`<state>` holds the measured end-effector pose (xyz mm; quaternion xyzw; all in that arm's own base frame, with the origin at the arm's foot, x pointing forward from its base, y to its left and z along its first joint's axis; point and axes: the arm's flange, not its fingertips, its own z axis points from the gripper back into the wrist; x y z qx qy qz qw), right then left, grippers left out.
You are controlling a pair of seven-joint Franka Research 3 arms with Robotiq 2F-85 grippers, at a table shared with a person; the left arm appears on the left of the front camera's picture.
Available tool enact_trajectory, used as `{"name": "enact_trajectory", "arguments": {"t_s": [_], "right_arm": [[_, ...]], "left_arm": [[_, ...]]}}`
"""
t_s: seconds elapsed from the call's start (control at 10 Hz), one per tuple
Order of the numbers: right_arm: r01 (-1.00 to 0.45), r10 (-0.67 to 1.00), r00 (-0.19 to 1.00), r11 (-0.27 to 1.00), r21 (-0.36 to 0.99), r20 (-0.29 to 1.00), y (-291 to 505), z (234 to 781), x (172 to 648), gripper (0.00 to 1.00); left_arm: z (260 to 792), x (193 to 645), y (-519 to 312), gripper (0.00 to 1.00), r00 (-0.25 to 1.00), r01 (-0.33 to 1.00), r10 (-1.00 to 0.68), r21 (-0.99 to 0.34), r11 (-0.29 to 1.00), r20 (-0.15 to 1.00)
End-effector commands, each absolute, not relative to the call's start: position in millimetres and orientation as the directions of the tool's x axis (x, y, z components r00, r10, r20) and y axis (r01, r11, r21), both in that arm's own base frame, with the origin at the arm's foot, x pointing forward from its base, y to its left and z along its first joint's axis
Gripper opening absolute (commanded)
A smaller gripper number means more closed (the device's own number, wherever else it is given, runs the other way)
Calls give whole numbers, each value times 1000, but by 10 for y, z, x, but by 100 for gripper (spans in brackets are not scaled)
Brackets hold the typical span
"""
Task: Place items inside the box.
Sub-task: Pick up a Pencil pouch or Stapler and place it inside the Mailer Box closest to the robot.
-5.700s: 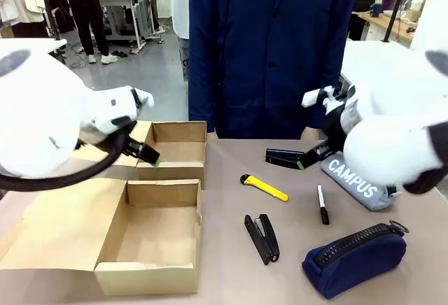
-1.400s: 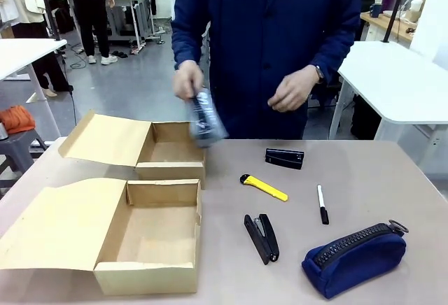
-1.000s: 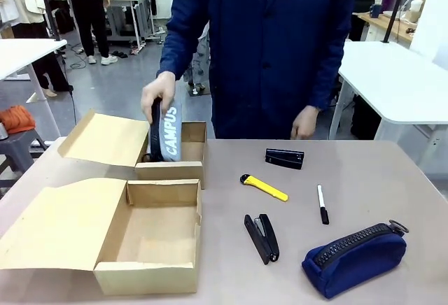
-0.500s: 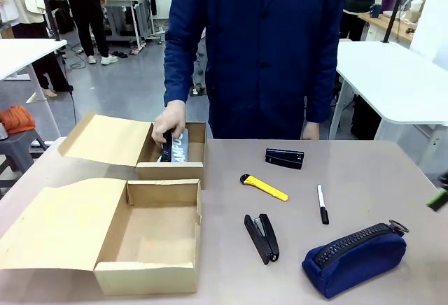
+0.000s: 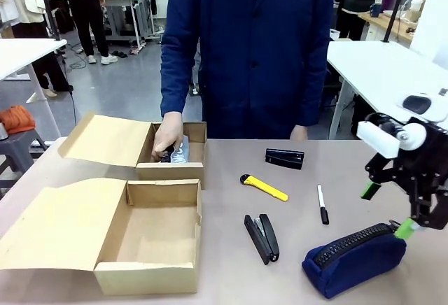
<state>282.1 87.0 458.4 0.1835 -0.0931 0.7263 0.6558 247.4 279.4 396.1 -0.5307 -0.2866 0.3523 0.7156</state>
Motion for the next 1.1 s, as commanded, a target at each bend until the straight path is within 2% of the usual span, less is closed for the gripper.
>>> {"name": "enact_trajectory", "arguments": {"t_s": [0.0,0.1,0.2,0.7,1.0], "right_arm": [[-986,926,-103,-144,88,363,1027,4568,2811,100],[-961,938,-238,-264,77,251,1244,4421,2750,100],[-951,932,-274,-299,77,239,1338,4236,2808,100],[-960,976,-215,-215,178,19,1461,3409,2931,100],[-962,977,-204,-187,199,-68,1435,3152,2845,100]], "left_arm": [[3954,2477,2788,100,587,-168,808,-967,190,57],[3954,2477,2788,100,587,-168,808,-967,190,57],[3954,2477,2788,100,587,-168,808,-967,190,57],[3954,2477,2788,100,587,-168,808,-967,190,57],[3954,2477,2788,100,587,-168,808,-967,190,57]]}}
